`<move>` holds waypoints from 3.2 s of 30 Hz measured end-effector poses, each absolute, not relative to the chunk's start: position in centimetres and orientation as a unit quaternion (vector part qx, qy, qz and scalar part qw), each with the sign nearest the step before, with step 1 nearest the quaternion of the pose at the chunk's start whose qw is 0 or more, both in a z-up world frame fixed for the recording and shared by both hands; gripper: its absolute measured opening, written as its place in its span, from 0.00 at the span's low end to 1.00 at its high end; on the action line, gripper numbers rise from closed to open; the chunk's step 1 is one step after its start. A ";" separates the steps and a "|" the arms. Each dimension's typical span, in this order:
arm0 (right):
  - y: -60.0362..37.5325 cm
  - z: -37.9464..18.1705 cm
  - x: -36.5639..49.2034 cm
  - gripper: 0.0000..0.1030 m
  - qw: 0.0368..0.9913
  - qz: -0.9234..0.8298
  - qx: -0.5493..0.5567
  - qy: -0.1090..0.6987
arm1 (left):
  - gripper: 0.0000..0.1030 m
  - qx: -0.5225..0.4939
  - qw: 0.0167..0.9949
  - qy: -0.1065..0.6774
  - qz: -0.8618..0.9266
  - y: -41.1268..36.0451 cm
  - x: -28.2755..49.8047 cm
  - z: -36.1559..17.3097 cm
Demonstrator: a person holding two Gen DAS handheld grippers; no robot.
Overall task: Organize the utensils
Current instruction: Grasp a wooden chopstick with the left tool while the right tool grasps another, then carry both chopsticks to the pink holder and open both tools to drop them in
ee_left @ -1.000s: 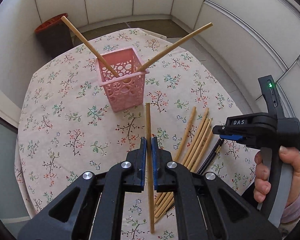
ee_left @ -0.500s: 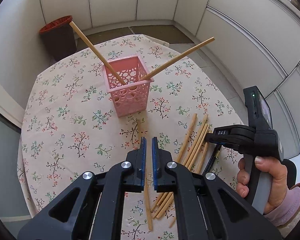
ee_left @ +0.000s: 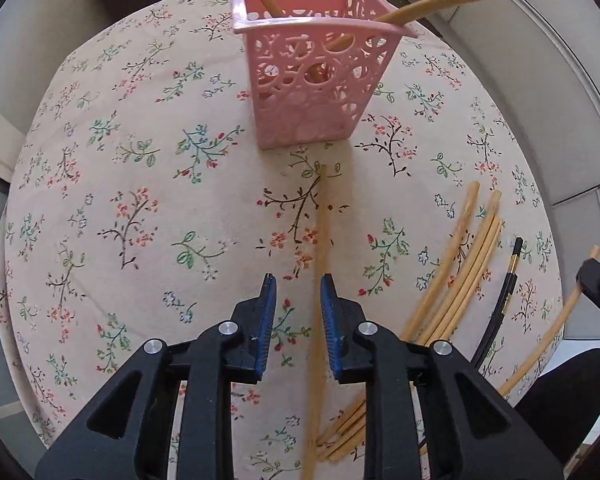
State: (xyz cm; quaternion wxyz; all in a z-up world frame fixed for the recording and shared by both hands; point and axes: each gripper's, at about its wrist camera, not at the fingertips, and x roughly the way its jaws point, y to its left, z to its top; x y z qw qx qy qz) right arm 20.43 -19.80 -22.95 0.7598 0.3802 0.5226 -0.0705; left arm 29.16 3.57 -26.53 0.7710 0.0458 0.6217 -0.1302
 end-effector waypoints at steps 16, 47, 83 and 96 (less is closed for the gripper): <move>-20.1 -21.4 20.4 0.08 0.781 -0.044 0.356 0.510 | 0.04 0.067 0.796 0.587 -0.133 1.2 29.5 -27.1; -17.6 -2.7 16.2 0.08 0.885 0.087 0.253 0.381 | 0.04 -0.001 0.927 0.336 -0.166 6.1 15.5 -4.0; -12.2 -1.7 33.7 0.08 0.937 0.074 0.141 0.310 | 0.14 -0.106 0.943 0.279 -0.145 7.6 30.3 -3.4; -10.0 -5.0 34.8 0.34 0.928 0.071 0.135 0.341 | 0.23 -0.120 0.952 0.262 -0.101 10.0 29.6 -1.3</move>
